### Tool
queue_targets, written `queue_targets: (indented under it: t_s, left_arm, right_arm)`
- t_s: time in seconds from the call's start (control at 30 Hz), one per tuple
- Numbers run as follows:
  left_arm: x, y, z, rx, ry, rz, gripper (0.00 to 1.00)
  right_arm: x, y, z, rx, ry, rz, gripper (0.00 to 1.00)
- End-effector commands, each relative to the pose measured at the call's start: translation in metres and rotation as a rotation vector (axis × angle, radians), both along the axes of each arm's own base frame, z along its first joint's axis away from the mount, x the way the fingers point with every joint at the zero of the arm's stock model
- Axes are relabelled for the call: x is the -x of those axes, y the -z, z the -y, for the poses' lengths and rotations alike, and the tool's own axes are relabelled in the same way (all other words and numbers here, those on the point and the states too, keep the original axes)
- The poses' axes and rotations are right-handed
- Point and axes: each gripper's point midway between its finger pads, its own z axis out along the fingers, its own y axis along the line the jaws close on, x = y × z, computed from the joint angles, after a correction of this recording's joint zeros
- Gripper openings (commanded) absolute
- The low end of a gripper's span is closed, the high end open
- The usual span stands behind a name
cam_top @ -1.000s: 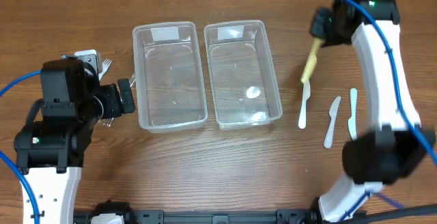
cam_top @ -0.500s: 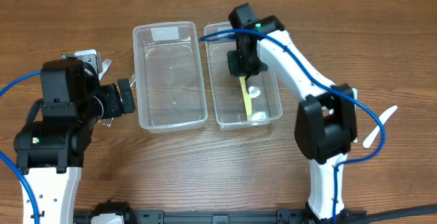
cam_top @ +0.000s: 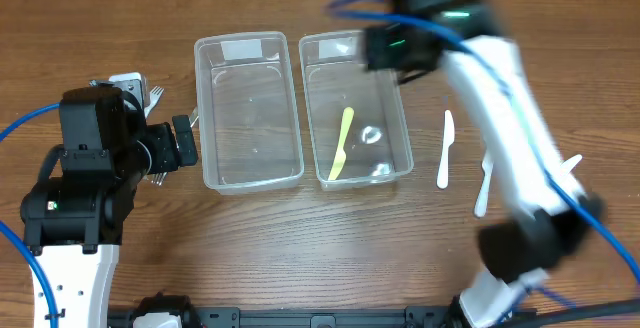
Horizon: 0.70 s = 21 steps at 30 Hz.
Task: Pack container
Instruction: 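Move the right gripper back to the white plastic knife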
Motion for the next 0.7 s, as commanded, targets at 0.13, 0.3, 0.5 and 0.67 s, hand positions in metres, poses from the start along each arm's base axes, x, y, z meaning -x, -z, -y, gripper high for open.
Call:
queue_targets:
  t_s: [0.13, 0.3, 0.5, 0.67]
  left_arm:
    - [-0.004, -0.010, 0.003, 0.015, 0.000, 0.026, 1.00]
    - [-0.001, -0.007, 0.003, 0.015, 0.000, 0.011, 1.00]
    - [0.001, -0.006, 0.003, 0.016, 0.000, 0.003, 1.00]
    - [0.001, -0.006, 0.003, 0.016, 0.000, 0.003, 1.00]
  right_arm:
    - [0.044, -0.001, 0.139, 0.033, 0.324, -0.139, 0.81]
    - [0.060, 0.090, 0.149, 0.052, 0.349, -0.317, 0.82]
    - [0.076, 0.178, 0.148, 0.050, 0.376, -0.378, 0.86]
    - [0.094, 0.222, 0.147, 0.054, 0.375, -0.402, 0.91]
